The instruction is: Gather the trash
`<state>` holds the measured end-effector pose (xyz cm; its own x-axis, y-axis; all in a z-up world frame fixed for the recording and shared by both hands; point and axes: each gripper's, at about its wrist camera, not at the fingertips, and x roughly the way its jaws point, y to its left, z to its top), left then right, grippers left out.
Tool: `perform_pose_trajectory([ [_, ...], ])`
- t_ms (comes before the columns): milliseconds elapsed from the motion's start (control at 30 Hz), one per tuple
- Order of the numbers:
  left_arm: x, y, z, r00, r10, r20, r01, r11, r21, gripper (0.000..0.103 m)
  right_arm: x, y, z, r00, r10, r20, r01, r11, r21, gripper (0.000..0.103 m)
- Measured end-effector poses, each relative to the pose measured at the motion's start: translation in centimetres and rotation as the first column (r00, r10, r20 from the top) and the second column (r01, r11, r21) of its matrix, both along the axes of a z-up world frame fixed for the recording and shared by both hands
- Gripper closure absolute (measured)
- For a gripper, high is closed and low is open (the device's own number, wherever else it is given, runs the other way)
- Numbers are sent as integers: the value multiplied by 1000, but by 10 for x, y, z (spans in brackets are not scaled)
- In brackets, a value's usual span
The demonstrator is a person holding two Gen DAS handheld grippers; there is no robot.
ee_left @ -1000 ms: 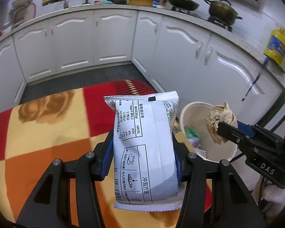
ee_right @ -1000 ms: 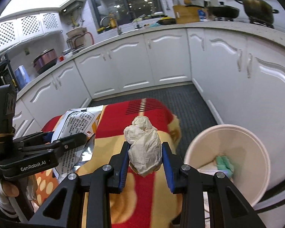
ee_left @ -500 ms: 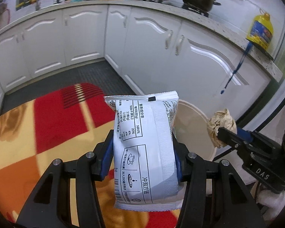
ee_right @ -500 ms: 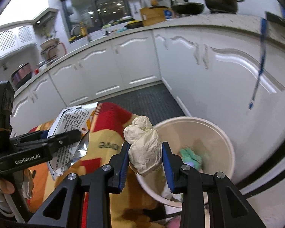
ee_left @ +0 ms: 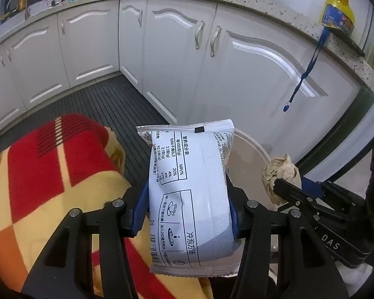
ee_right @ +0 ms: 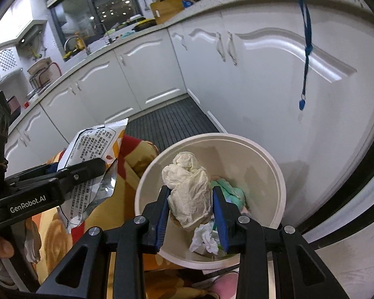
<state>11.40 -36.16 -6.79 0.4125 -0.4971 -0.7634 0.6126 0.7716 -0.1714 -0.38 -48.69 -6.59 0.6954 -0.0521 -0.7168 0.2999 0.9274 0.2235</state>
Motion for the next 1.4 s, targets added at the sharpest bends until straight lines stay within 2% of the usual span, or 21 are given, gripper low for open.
perform_pose_trajectory([
  [233,9,-8,-11,1000,-4,-27,5,1000,6,52,8,-9,-12,1000,-11,-22,11,1000,7,71],
  [300,12,-9,-13,999,-9,-46,9,1000,-9,51,11,-11,-13,999,-19,-28,19,1000,4,66],
  [400,16,-10,-18,997,-18,-70,17,1000,-16,45,13,-16,-16,999,-36,-31,36,999,9,61],
  [433,18,-10,-20,997,-17,-75,16,1000,-19,38,12,-17,-17,998,-48,-31,48,999,4,59],
  [500,20,-9,-22,996,-17,-91,15,999,-29,35,11,-20,-17,997,-65,-28,65,998,-3,53],
  [567,22,-8,-24,994,-16,-110,13,999,-34,35,8,-23,-18,996,-86,-28,86,996,-1,35],
  [933,15,5,-14,995,-7,-99,4,1000,-31,35,4,-12,-17,997,-73,-27,73,997,6,34],
  [1300,-2,32,8,999,49,19,-49,998,-30,35,3,10,-9,998,-55,-5,55,998,-16,34],
  [1400,-9,41,17,994,78,77,-77,997,-16,35,-1,19,-2,998,-58,14,59,998,-29,33],
])
